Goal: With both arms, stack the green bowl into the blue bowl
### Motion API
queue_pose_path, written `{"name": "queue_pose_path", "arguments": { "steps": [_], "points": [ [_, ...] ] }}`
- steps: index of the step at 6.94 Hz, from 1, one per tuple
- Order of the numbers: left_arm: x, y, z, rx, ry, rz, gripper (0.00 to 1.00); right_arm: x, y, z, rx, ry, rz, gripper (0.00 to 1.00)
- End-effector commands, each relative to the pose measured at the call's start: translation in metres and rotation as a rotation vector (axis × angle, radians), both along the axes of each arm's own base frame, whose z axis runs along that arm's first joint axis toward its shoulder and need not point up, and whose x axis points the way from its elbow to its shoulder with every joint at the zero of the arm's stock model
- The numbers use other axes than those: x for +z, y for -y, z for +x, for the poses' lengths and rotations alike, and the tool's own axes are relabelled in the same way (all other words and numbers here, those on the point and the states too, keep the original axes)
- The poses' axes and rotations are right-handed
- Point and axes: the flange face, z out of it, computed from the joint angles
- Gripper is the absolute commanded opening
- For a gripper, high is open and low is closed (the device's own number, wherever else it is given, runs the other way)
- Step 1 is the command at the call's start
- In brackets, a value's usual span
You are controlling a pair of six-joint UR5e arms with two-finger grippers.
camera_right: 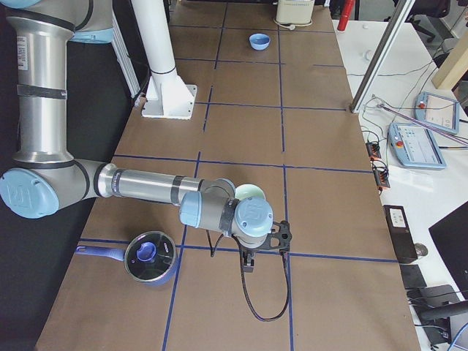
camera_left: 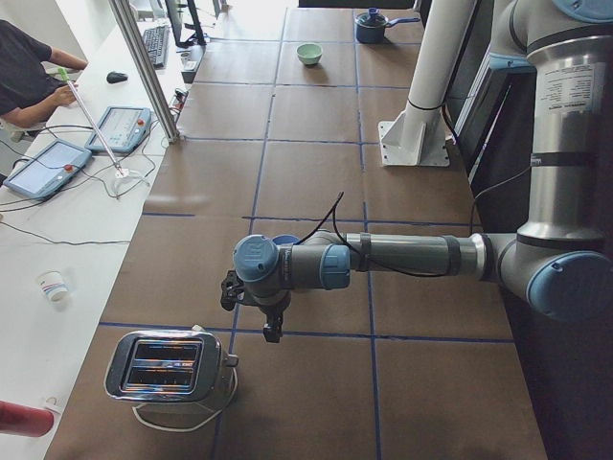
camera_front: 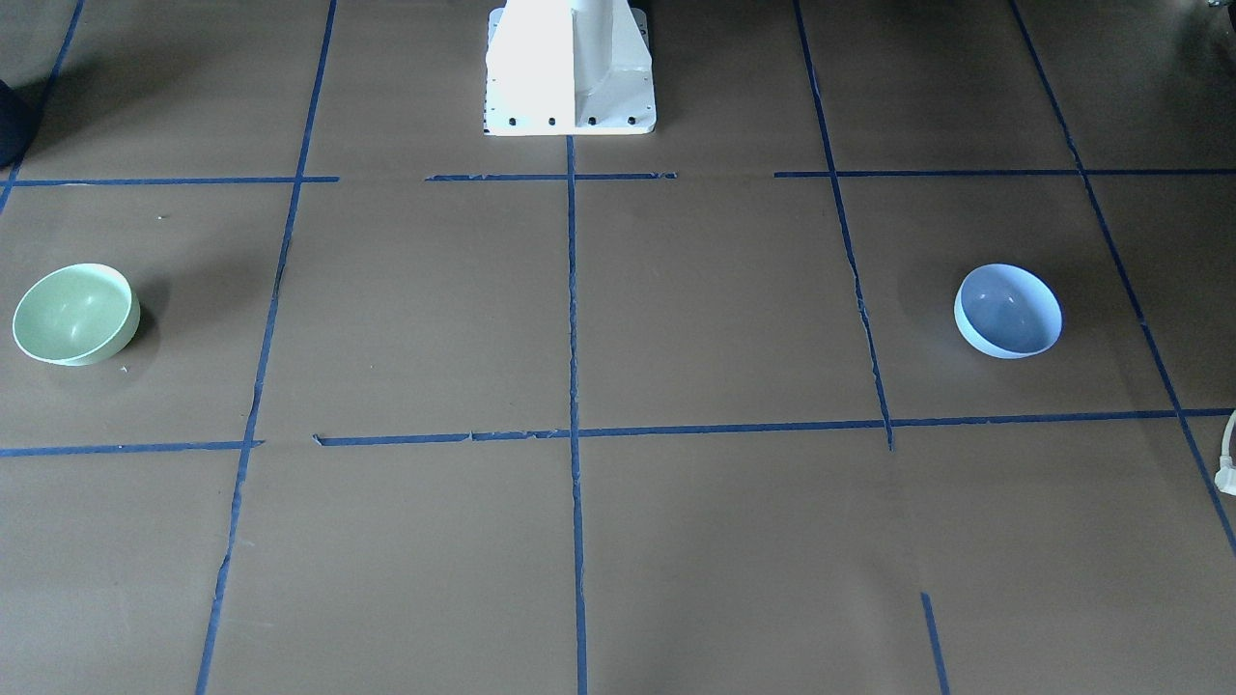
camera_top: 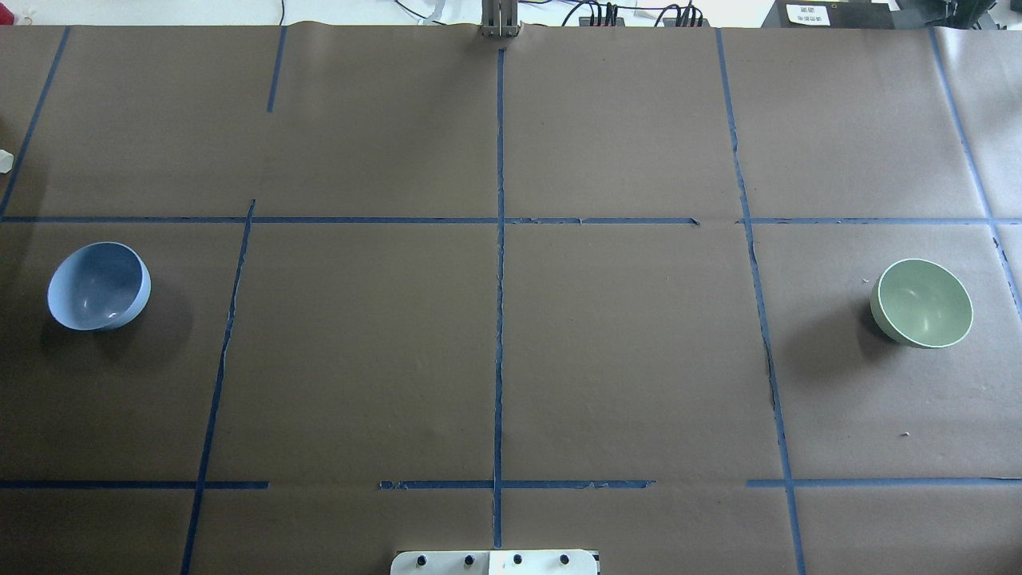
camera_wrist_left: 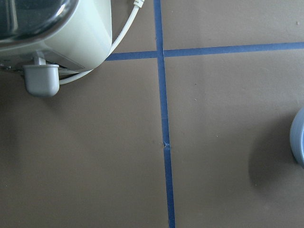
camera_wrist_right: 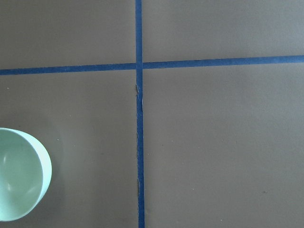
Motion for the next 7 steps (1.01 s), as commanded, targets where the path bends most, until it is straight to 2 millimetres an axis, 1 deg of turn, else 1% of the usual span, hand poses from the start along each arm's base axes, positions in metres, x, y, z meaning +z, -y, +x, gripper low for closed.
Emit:
{"name": "queue_pose_path", "arguments": {
  "steps": [1, 3, 4, 5, 7],
  "points": [
    [-0.002, -0.001, 0.0, -0.001, -0.002, 0.006, 1.0, 0.0, -0.001, 0.0, 0.0, 0.0, 0.0, 1.0],
    [-0.008, 0.001, 0.001, -0.009, -0.003, 0.006, 1.0, -0.002, 0.0, 0.0, 0.001, 0.0, 0.002, 1.0],
    [-0.019, 0.005, 0.001, -0.064, -0.002, -0.006, 1.0, -0.004, 0.001, 0.0, 0.001, -0.001, 0.007, 1.0],
    [-0.03, 0.011, 0.009, -0.134, -0.008, -0.001, 1.0, -0.006, 0.001, 0.0, 0.0, 0.0, 0.011, 1.0],
    [-0.054, 0.017, 0.086, -0.232, -0.068, -0.031, 1.0, -0.01, 0.002, 0.0, 0.001, -0.001, 0.019, 1.0]
  ]
}}
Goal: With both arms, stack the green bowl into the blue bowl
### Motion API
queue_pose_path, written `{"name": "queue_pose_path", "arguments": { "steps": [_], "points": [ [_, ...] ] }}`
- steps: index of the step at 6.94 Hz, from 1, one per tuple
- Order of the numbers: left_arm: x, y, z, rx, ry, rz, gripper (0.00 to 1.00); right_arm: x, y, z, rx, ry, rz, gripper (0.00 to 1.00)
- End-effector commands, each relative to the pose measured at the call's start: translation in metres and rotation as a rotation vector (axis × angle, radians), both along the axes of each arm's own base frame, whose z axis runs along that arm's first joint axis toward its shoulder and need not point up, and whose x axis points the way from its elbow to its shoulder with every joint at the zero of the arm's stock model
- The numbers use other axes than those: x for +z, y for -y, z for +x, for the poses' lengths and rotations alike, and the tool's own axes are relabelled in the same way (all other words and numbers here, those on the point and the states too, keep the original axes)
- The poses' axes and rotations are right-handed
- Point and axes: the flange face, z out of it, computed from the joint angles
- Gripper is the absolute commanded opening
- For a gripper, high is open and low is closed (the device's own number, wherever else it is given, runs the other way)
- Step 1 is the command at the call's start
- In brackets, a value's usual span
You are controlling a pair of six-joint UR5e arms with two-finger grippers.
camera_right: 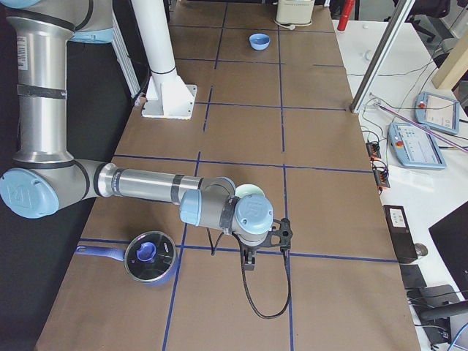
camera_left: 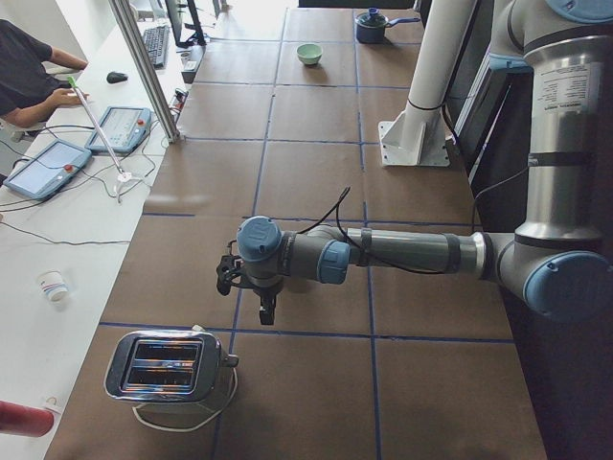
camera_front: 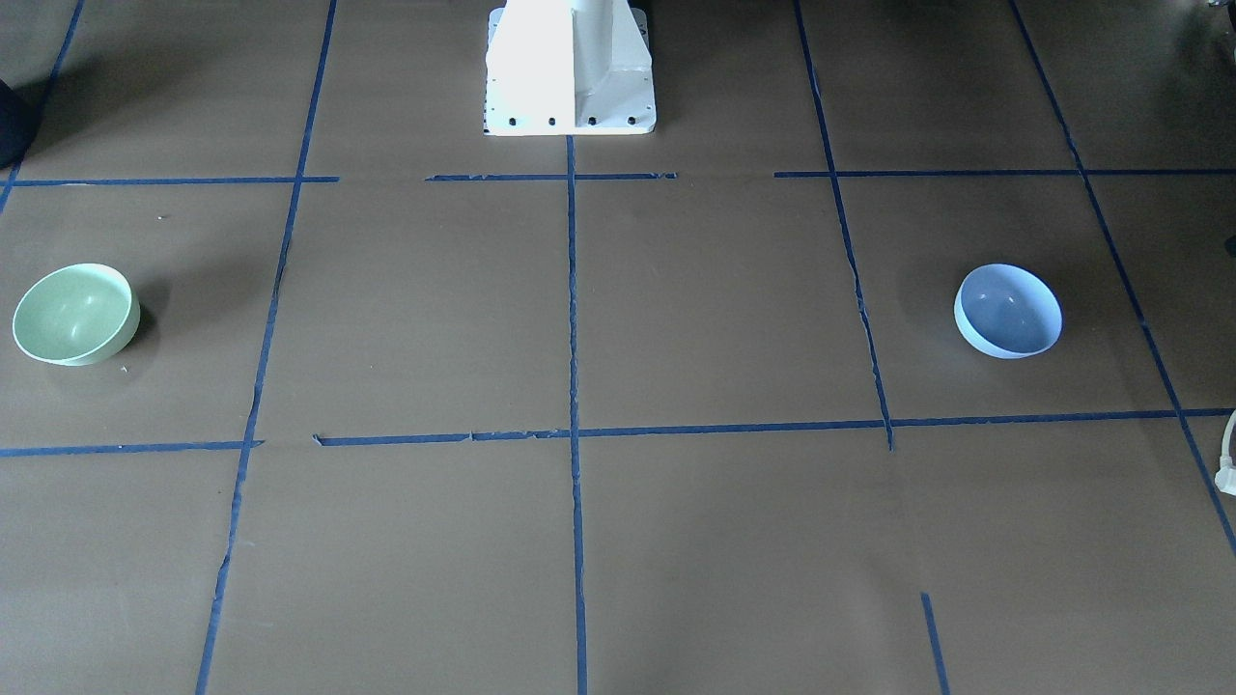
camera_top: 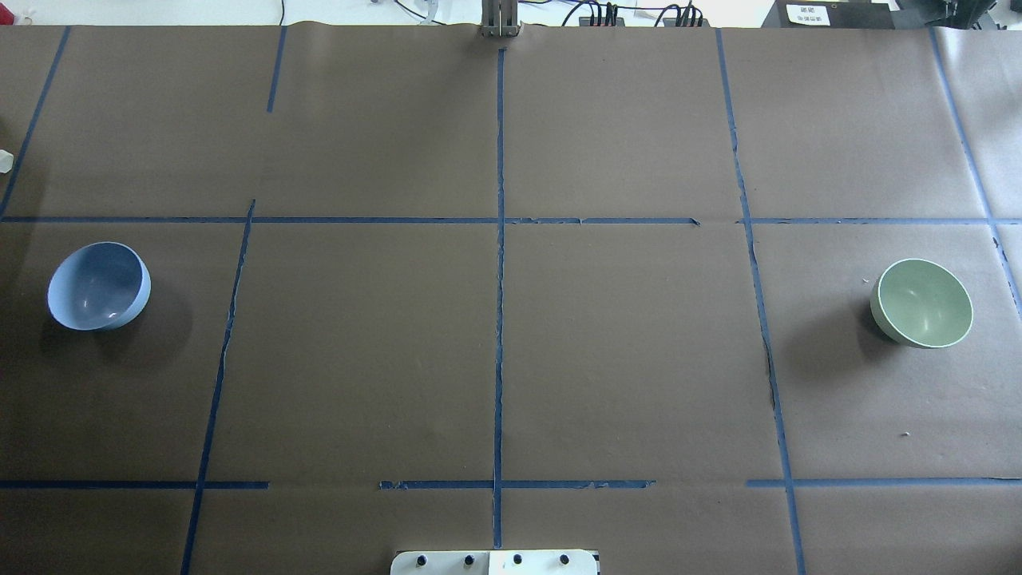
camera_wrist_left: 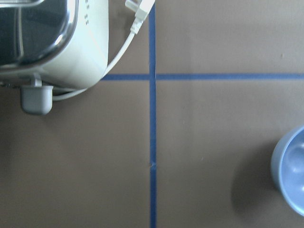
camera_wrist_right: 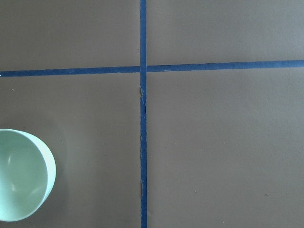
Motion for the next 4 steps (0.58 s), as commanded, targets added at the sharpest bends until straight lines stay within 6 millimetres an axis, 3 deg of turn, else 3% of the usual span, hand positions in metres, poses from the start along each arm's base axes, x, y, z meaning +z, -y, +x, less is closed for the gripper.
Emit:
{"name": "queue_pose_path", "arguments": {
  "steps": [1, 4],
  "points": [
    [-0.025, 0.0, 0.076, -0.072, -0.074, -0.044, 1.0, -0.005, 0.001, 0.0, 0.0, -0.001, 0.011, 1.0],
    [-0.023, -0.019, 0.173, -0.026, -0.005, -0.058, 1.0, -0.007, 0.001, 0.0, 0.0, -0.001, 0.014, 1.0]
  ]
}}
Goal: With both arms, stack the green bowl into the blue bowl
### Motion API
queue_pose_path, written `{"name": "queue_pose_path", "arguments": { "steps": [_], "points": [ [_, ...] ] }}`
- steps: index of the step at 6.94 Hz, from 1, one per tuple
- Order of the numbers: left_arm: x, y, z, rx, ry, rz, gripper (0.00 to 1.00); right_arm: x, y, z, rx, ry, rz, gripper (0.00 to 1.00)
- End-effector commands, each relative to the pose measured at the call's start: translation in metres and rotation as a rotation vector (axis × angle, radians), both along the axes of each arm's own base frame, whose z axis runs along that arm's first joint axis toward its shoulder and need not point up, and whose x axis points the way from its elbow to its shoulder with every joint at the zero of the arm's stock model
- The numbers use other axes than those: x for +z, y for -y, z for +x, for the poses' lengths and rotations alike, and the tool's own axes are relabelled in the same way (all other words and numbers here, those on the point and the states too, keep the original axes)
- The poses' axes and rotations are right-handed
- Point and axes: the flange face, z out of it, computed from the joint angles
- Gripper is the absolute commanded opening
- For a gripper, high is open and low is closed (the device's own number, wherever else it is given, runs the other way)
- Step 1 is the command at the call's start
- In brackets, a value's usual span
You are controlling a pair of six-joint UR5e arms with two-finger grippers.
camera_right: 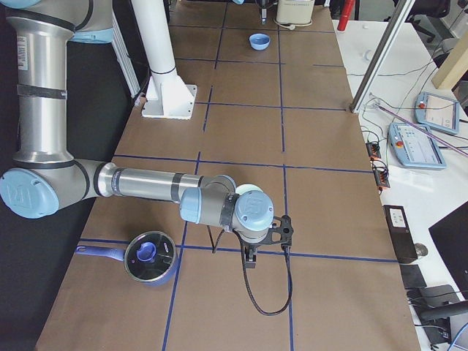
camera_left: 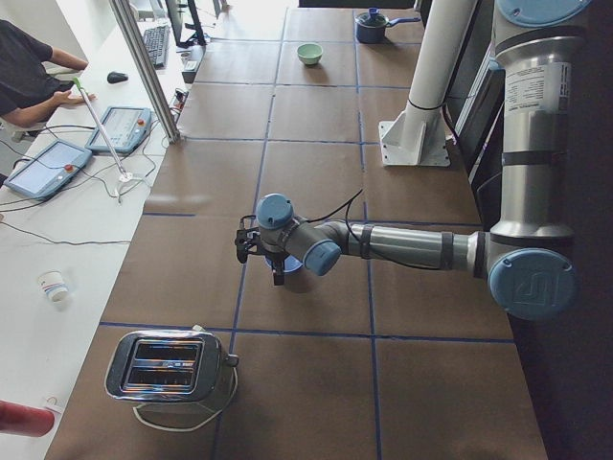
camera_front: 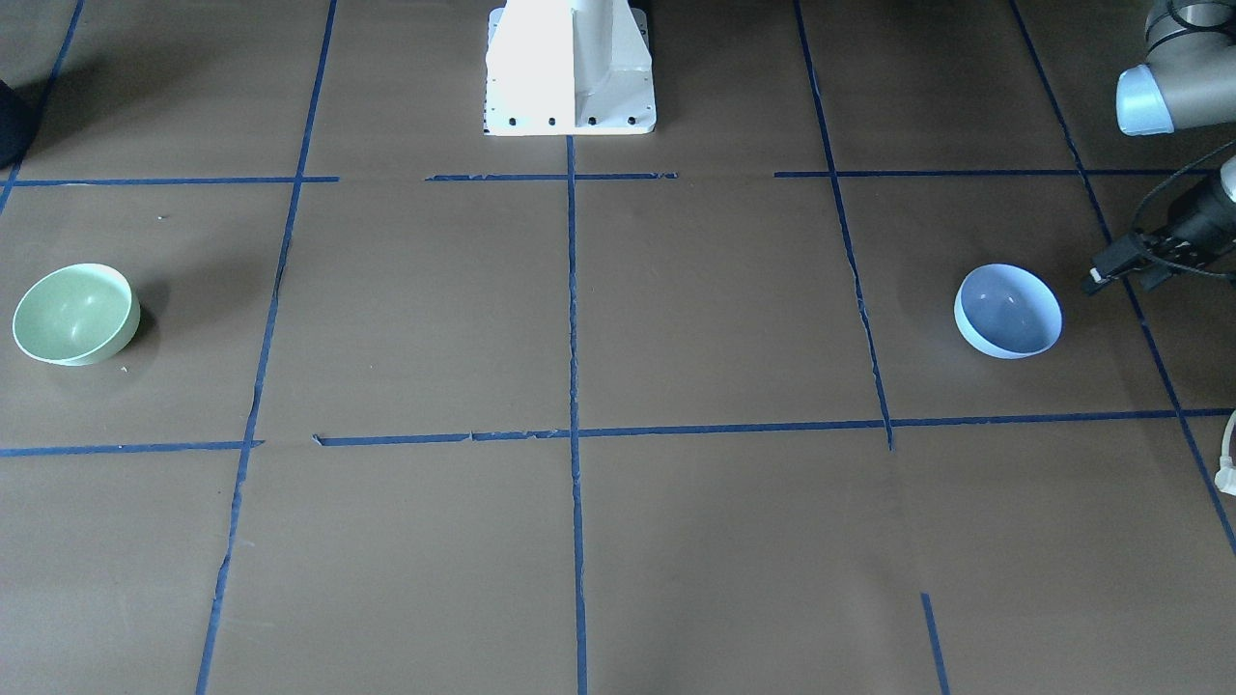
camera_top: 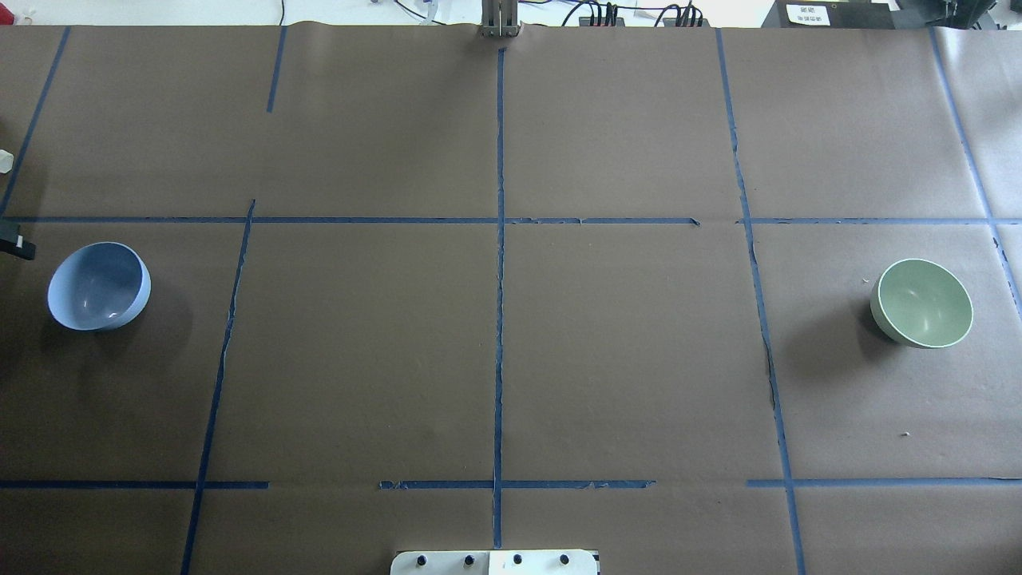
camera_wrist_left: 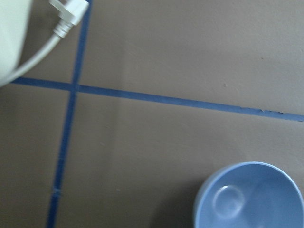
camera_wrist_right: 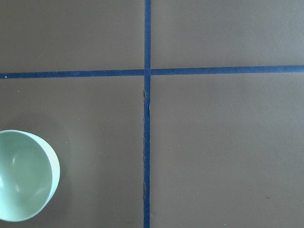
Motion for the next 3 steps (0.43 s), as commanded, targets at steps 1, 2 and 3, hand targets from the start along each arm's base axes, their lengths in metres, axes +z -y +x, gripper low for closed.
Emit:
{"name": "queue_pose_path", "arguments": {
  "steps": [1, 2, 3],
  "points": [
    [0.018, -0.011, 0.049, 0.044, 0.052, -0.01, 1.0, 0.0, 0.0, 0.0, -0.001, 0.0, 0.001, 1.0],
    [0.029, -0.015, 0.058, 0.062, 0.058, -0.019, 1.0, 0.0, 0.0, 0.0, -0.001, 0.0, 0.001, 1.0],
    [0.03, -0.015, 0.059, 0.064, 0.059, -0.021, 0.93, -0.001, 0.0, 0.0, -0.001, 0.0, 0.003, 1.0]
  ]
}}
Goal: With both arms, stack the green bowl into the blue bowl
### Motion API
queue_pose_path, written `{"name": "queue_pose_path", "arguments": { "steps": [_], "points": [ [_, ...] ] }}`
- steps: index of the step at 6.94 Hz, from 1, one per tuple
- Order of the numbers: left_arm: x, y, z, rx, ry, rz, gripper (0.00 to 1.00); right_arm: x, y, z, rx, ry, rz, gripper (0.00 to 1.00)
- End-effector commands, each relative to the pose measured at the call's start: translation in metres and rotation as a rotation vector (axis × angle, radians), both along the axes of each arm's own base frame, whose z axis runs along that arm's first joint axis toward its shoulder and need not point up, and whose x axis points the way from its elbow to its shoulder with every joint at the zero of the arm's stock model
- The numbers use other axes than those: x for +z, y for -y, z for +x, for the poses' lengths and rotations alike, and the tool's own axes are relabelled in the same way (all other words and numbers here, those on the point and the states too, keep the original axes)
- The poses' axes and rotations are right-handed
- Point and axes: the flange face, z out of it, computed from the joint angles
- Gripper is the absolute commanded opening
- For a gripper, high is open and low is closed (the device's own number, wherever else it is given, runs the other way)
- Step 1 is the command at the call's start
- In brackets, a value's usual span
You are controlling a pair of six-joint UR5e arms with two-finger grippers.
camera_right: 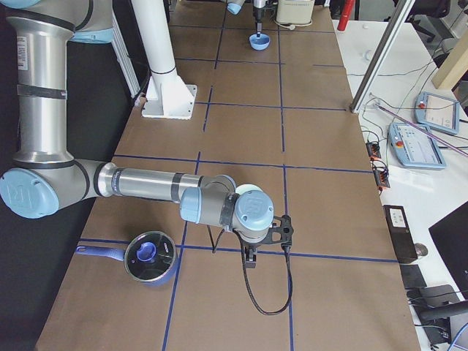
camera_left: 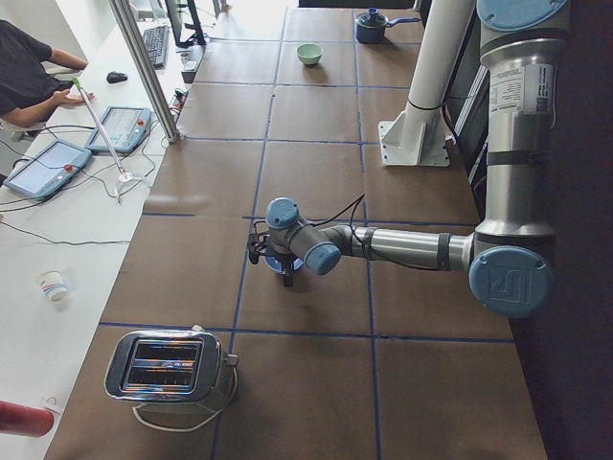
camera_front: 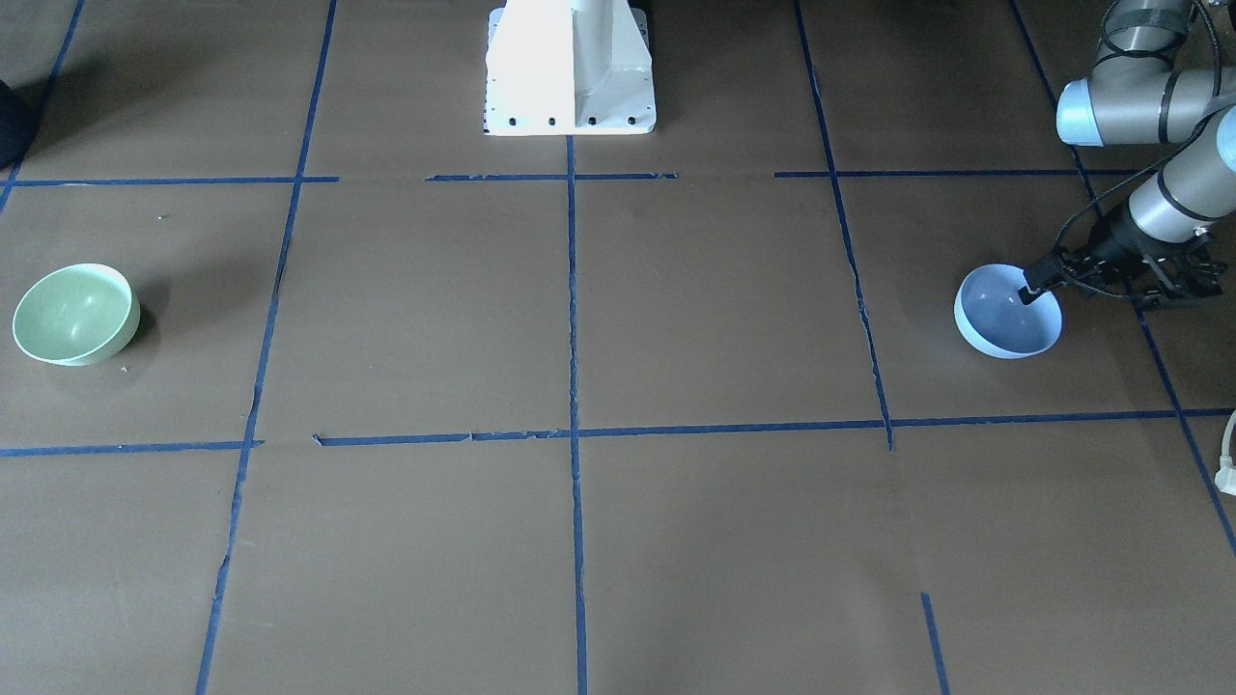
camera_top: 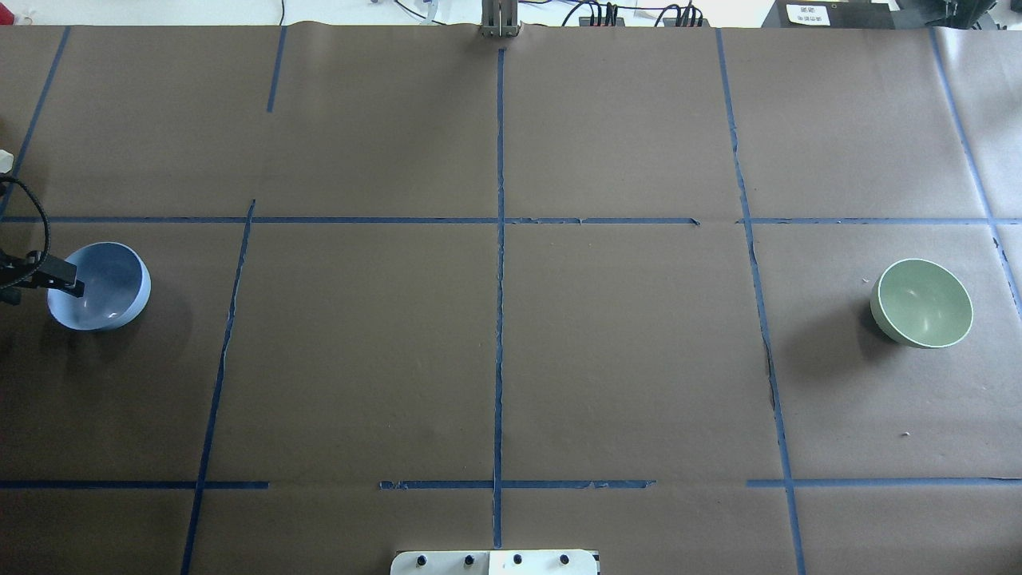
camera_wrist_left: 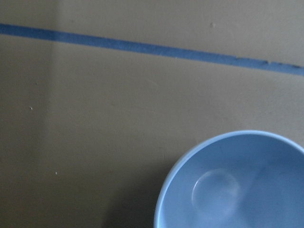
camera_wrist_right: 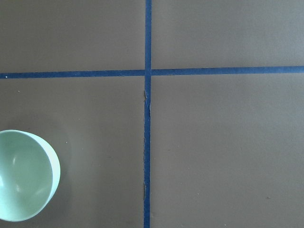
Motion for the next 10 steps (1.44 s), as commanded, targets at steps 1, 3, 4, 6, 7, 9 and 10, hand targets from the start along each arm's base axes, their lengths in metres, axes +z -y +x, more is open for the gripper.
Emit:
{"name": "queue_pose_path", "arguments": {
  "steps": [1, 3, 4, 6, 7, 9, 10],
  "points": [
    [0.005, -0.001, 0.007, 0.01, 0.004, -0.008, 0.65, -0.001, 0.0, 0.0, 0.001, 0.0, 0.002, 1.0],
    [0.004, -0.002, 0.006, 0.013, -0.002, -0.007, 0.1, -0.003, 0.001, 0.0, 0.001, -0.001, 0.005, 1.0],
    [0.003, -0.003, 0.006, 0.018, -0.01, -0.013, 0.05, -0.004, 0.002, 0.002, 0.006, 0.001, 0.007, 1.0],
    [-0.047, -0.007, -0.001, 0.077, -0.186, -0.077, 0.0, -0.007, 0.005, 0.003, 0.005, -0.003, 0.014, 1.0],
    [-0.096, 0.011, 0.005, 0.003, -0.224, -0.125, 0.0, -0.013, 0.011, 0.005, 0.01, -0.024, 0.021, 1.0],
    [-0.213, 0.06, 0.054, -0.092, -0.291, -0.206, 0.0, -0.025, 0.02, 0.008, 0.009, -0.063, 0.045, 1.0],
    [-0.269, 0.058, 0.117, -0.087, -0.303, -0.259, 0.0, -0.032, 0.024, 0.008, 0.012, -0.06, 0.057, 1.0]
  ]
}}
